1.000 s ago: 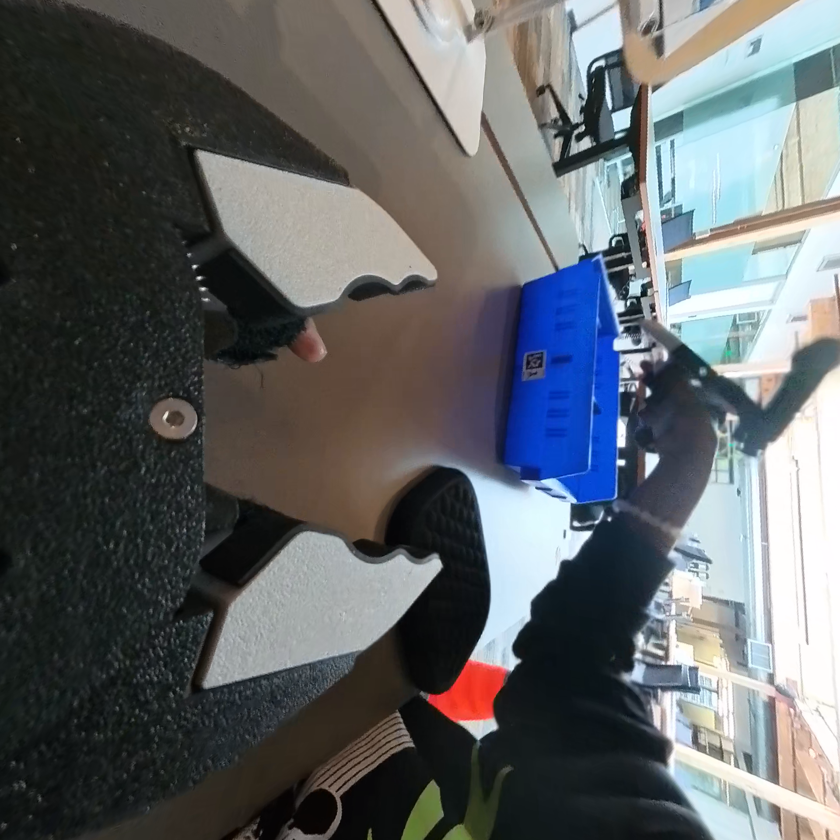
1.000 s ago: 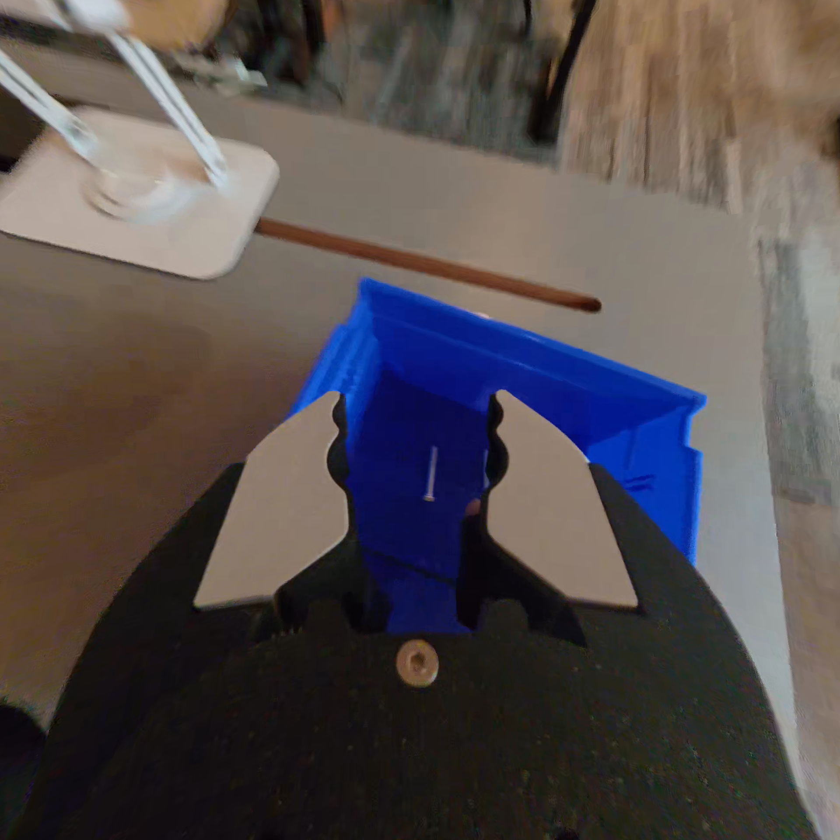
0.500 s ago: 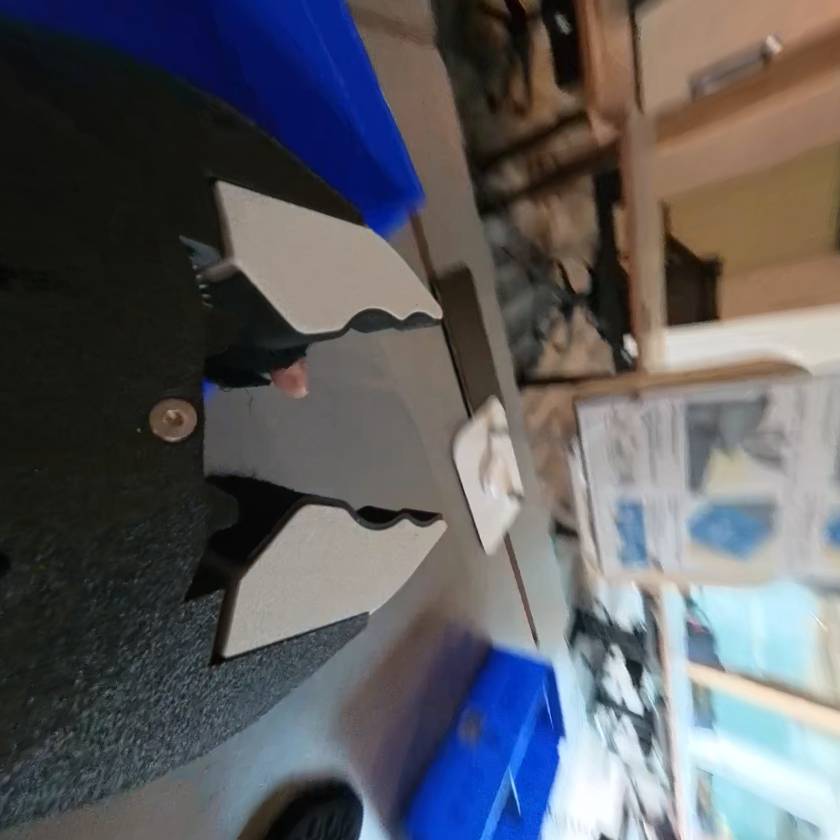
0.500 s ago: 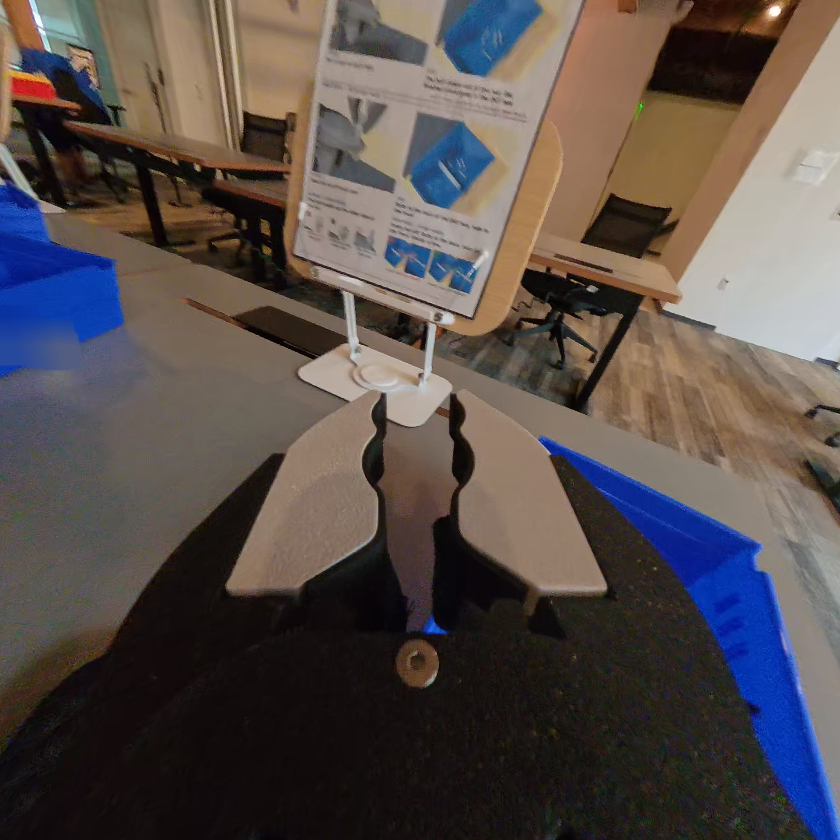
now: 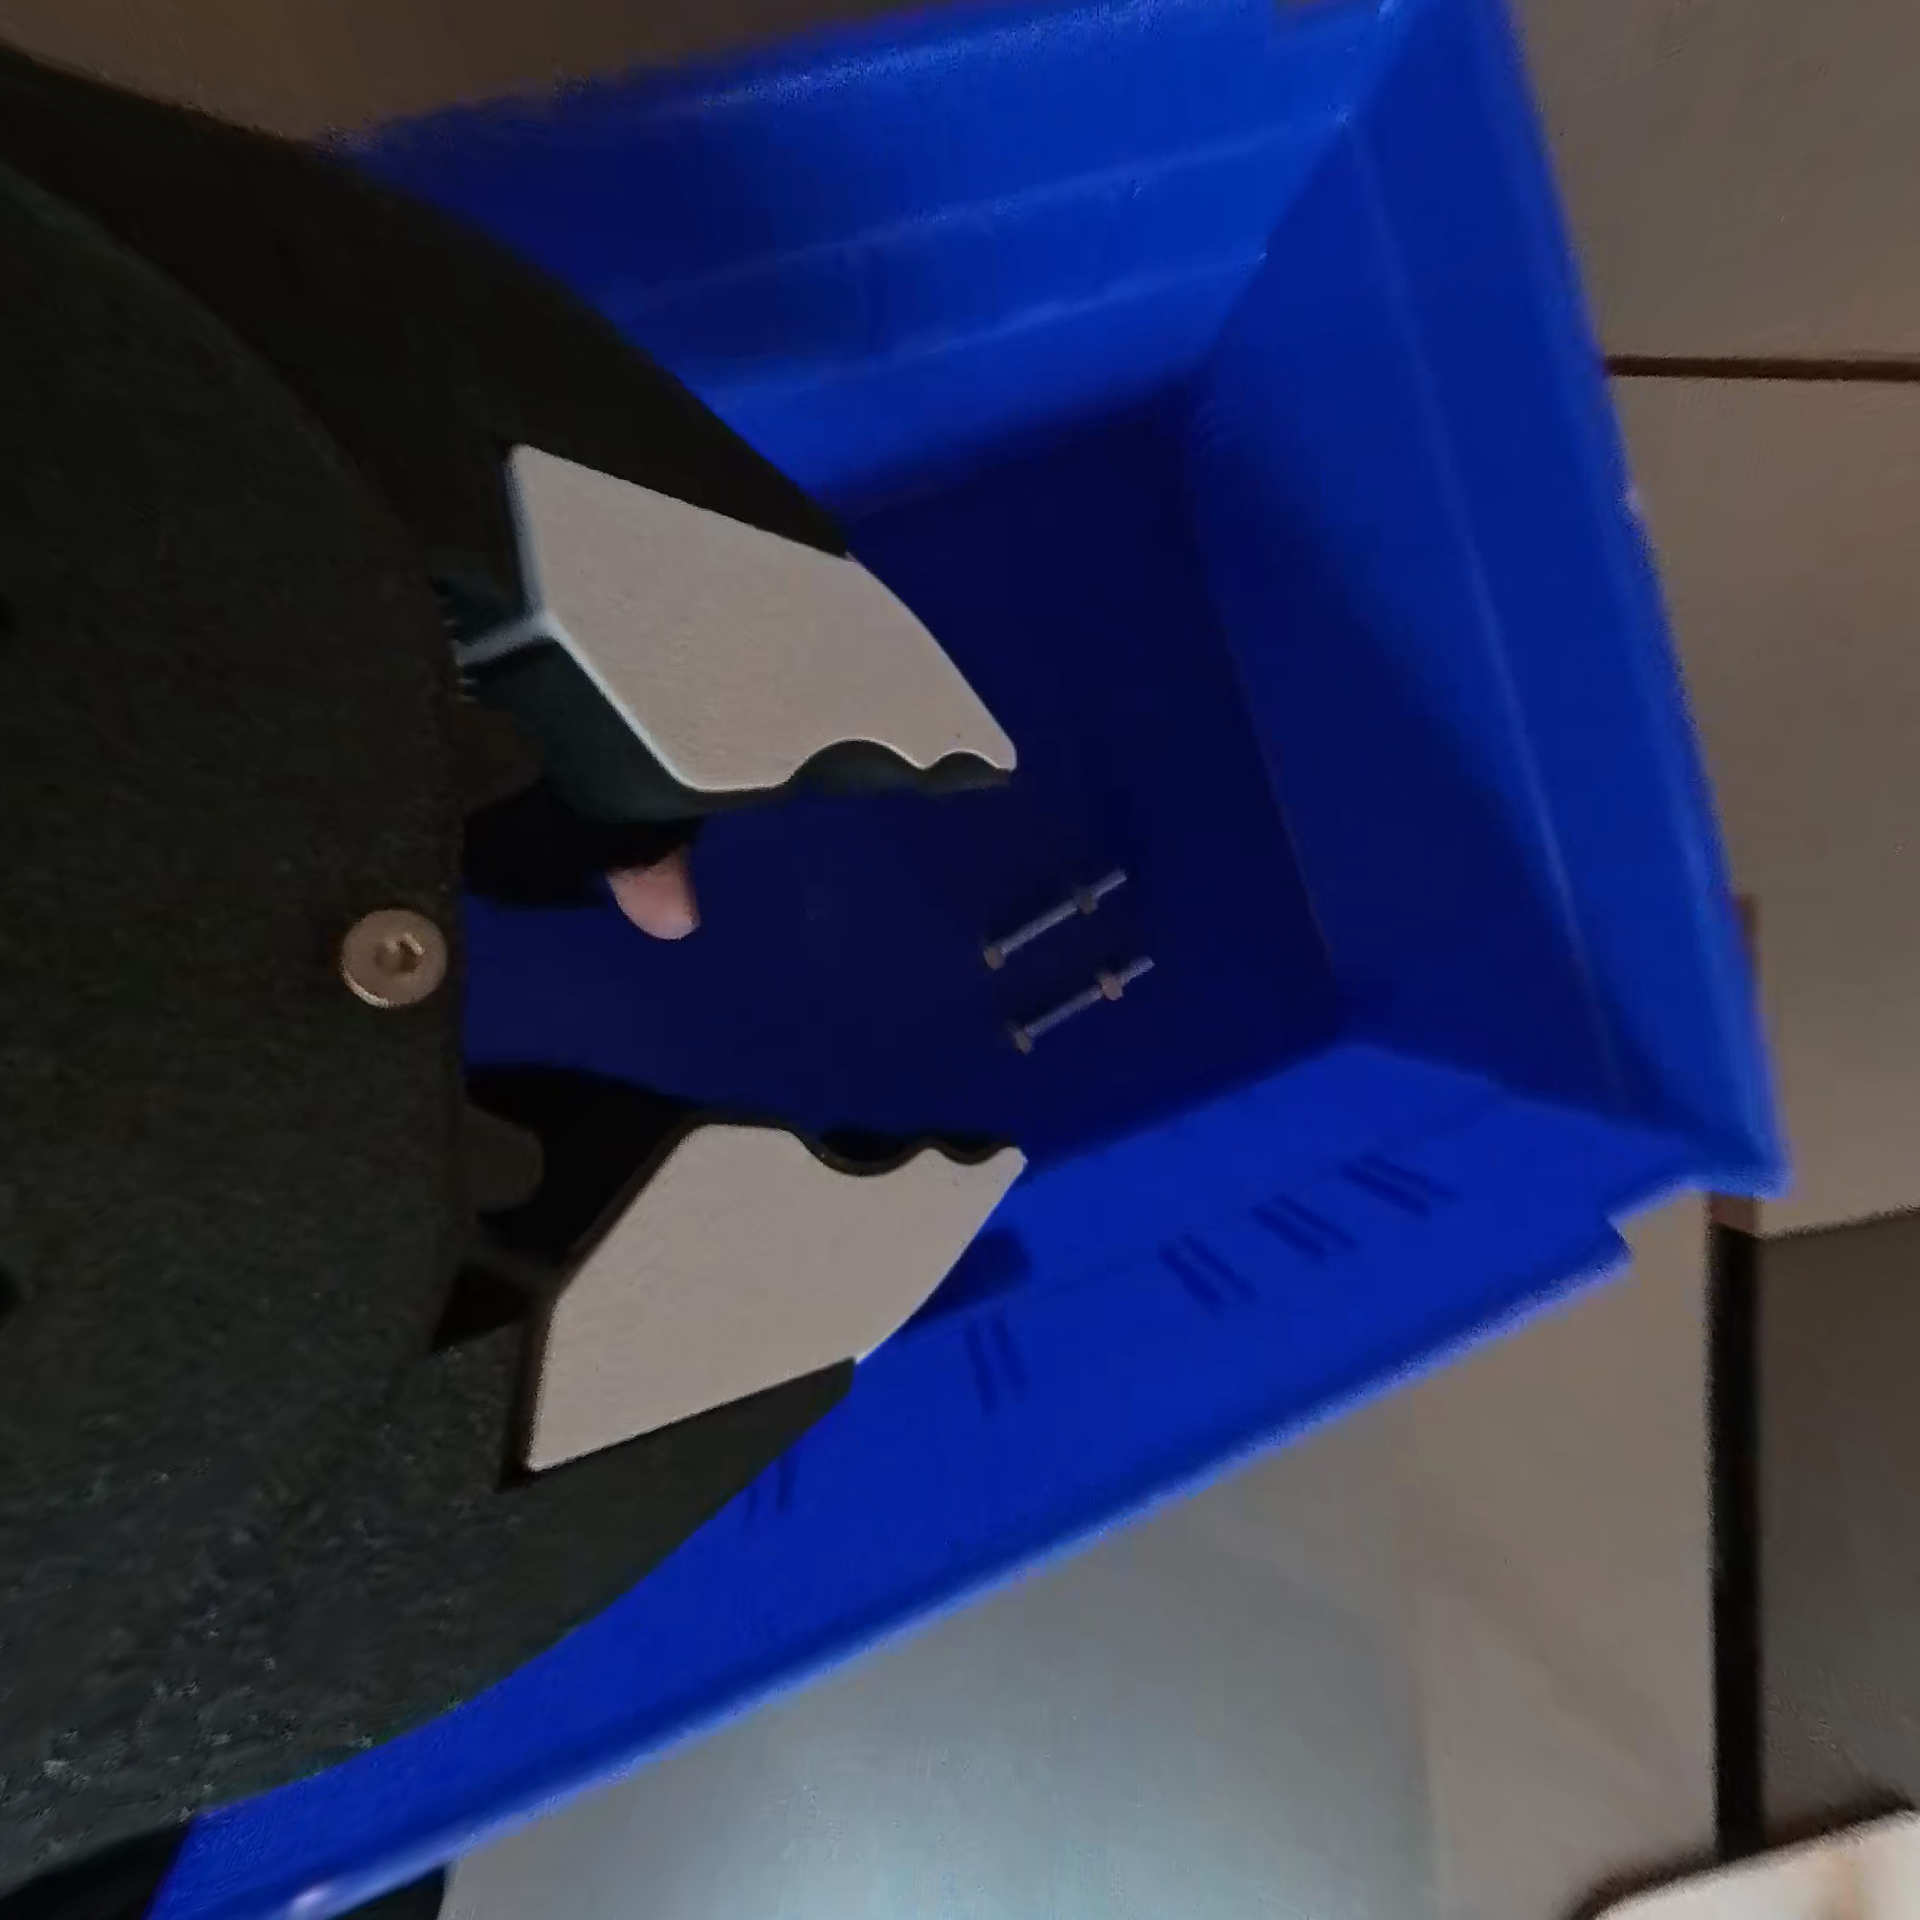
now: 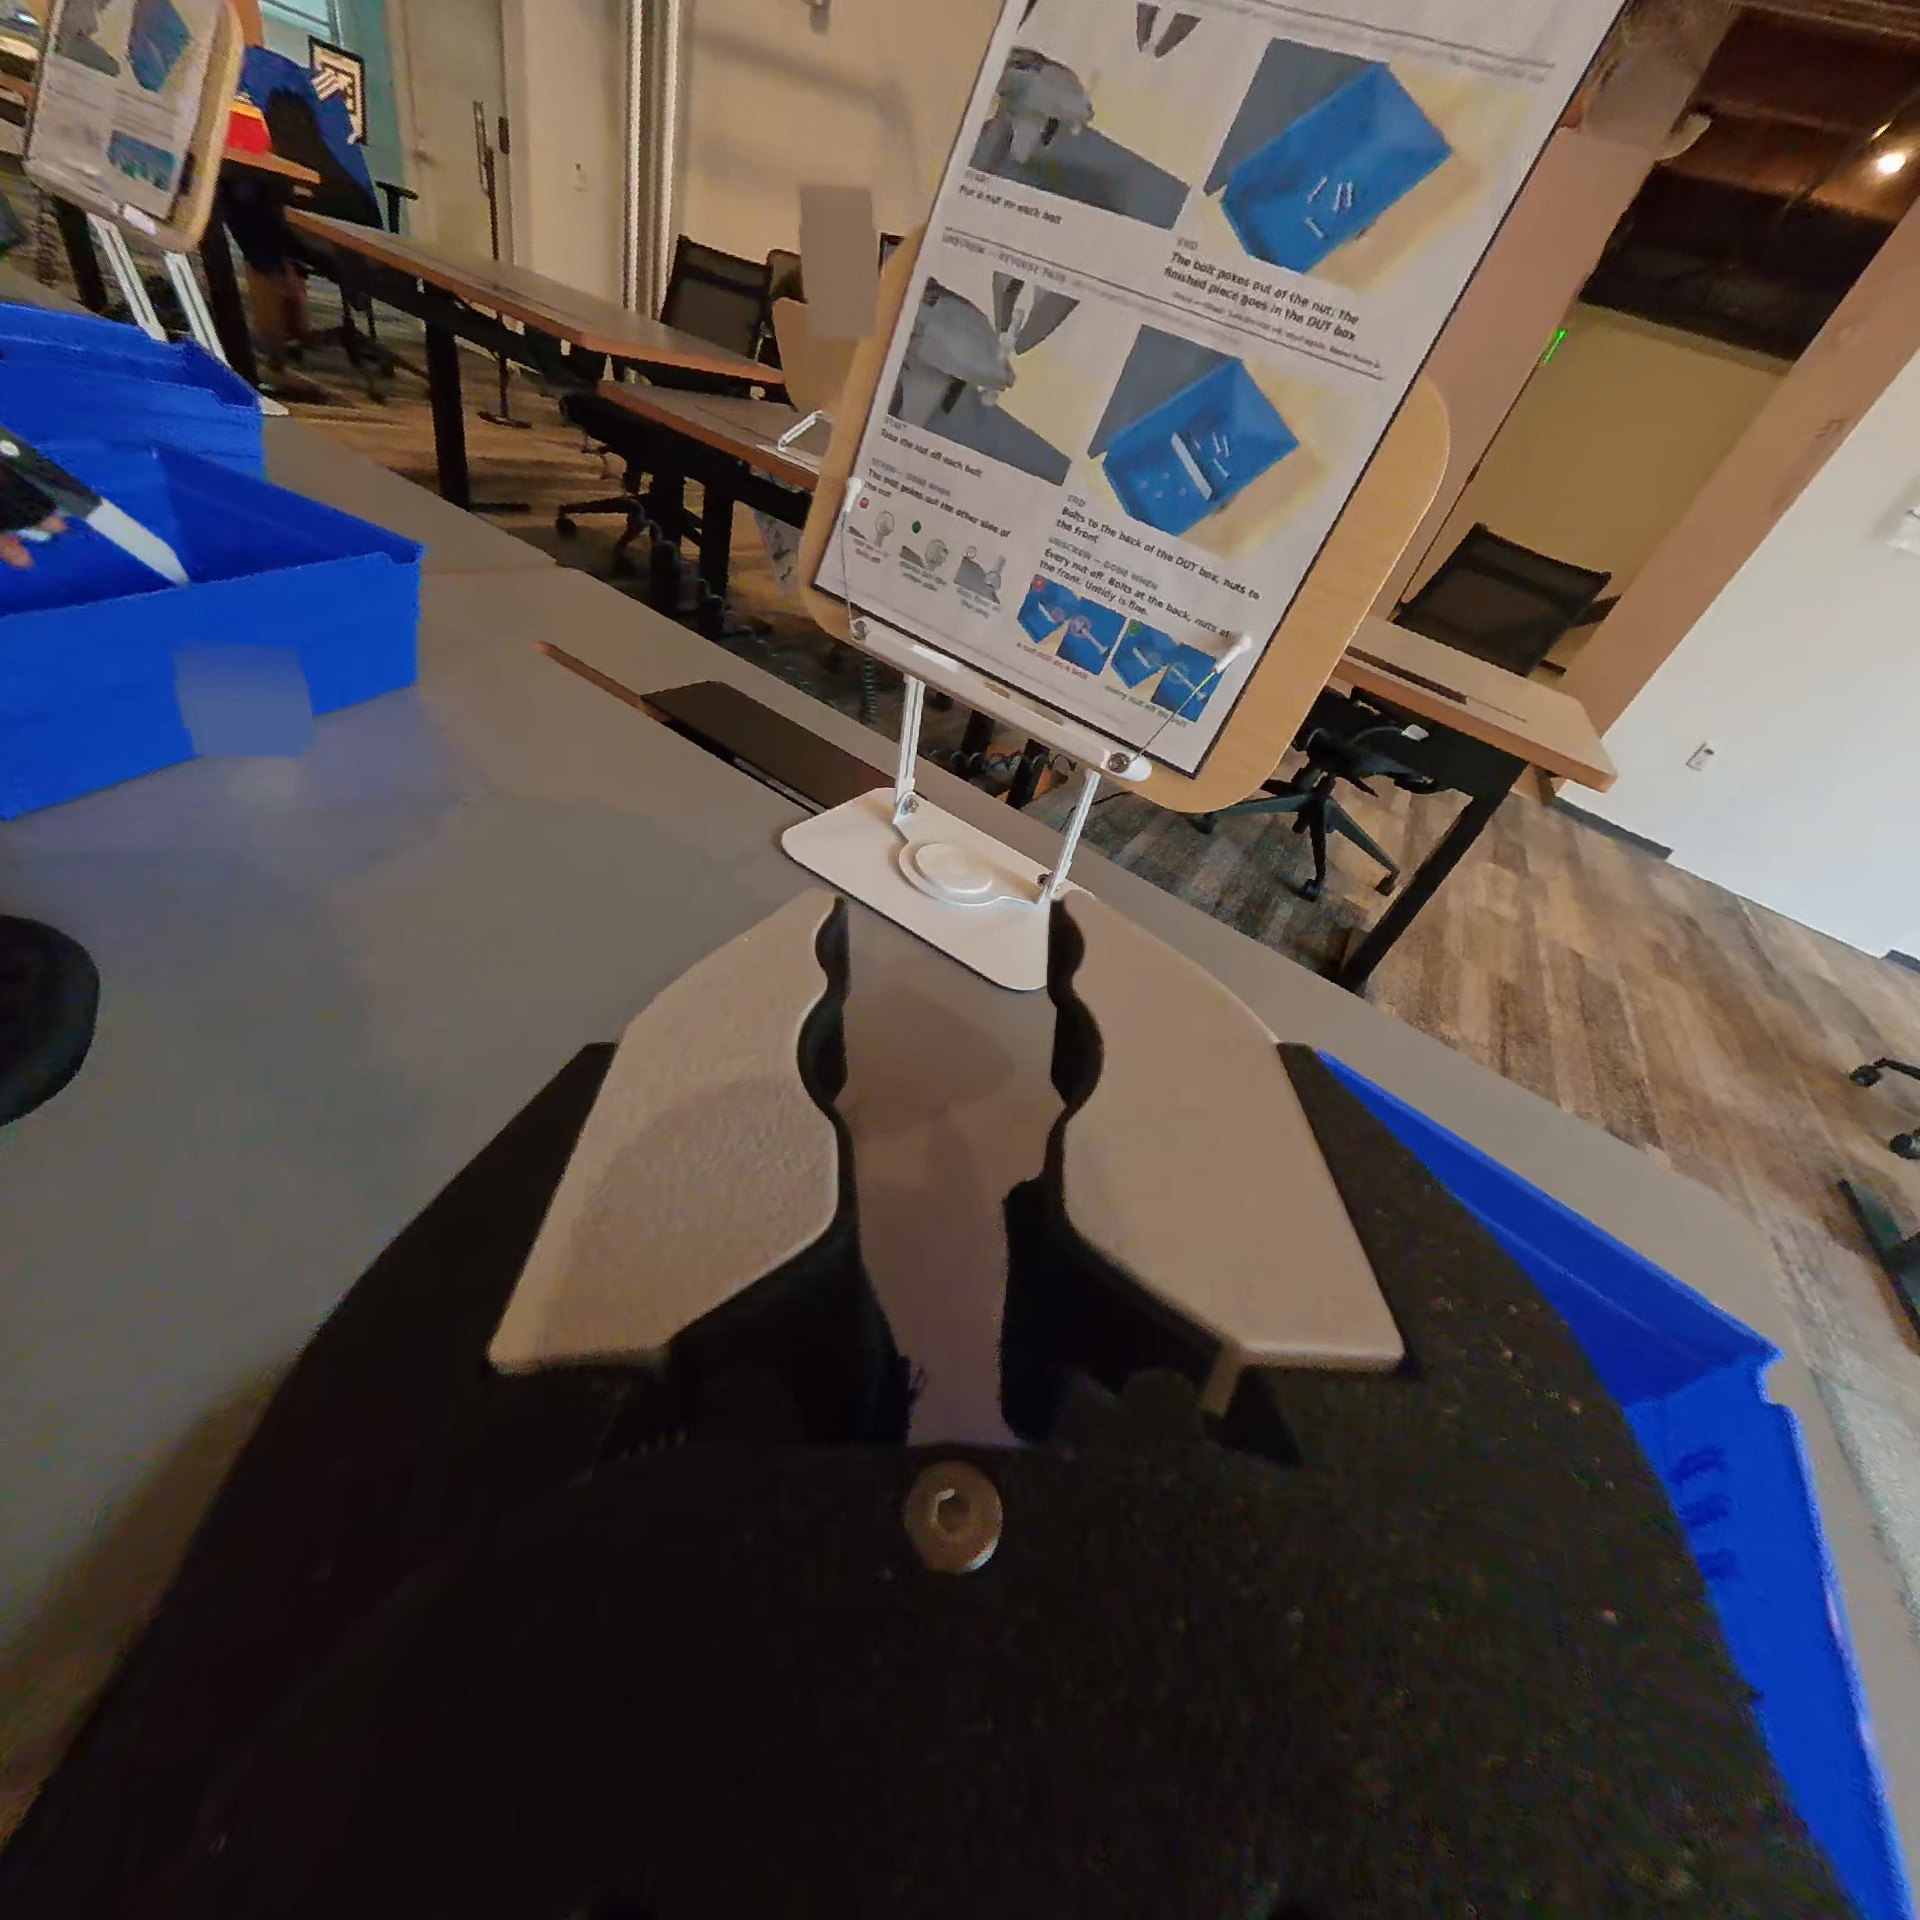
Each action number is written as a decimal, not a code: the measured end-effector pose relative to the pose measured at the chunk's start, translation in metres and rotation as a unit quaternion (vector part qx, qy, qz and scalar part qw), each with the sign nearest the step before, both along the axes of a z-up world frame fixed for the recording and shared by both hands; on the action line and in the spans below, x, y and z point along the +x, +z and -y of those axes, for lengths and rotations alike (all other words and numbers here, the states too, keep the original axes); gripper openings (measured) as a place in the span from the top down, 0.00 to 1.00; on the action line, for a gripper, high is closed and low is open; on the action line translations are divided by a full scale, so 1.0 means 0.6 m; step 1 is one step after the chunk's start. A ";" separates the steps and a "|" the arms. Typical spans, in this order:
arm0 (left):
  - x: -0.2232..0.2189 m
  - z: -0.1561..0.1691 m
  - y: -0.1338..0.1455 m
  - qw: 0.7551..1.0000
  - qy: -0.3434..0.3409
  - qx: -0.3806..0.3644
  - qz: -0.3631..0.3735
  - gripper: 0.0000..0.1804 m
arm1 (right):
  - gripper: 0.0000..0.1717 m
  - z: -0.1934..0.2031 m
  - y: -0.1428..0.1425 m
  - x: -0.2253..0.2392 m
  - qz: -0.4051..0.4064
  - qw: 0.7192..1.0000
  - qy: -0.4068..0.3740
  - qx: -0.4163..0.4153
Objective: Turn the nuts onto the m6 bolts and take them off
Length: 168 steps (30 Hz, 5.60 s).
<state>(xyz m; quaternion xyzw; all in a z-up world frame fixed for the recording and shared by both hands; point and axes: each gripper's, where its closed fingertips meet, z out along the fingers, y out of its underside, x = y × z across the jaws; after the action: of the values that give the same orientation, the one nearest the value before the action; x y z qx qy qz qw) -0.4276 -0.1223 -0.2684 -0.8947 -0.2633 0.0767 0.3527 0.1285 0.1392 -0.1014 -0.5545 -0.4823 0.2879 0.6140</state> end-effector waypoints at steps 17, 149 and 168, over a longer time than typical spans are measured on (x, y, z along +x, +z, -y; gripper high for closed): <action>-0.037 -0.010 -0.116 0.989 0.018 -0.142 0.042 0.78 | 0.79 0.019 0.006 0.015 0.008 1.000 0.002 0.010; 0.730 -0.220 0.042 0.689 -0.579 0.434 0.021 0.97 | 0.77 0.227 -0.175 -0.255 -0.014 0.931 0.358 -0.072; 0.730 -0.220 0.042 0.690 -0.579 0.435 0.020 0.97 | 0.82 0.201 -0.161 -0.233 -0.046 0.927 0.359 -0.096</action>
<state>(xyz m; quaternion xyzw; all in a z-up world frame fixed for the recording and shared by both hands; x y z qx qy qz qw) 0.0104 0.0096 -0.2432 -0.6175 0.2958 -0.2841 0.6712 -0.0114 0.0185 -0.1980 -0.3865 -0.5905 0.5592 0.4350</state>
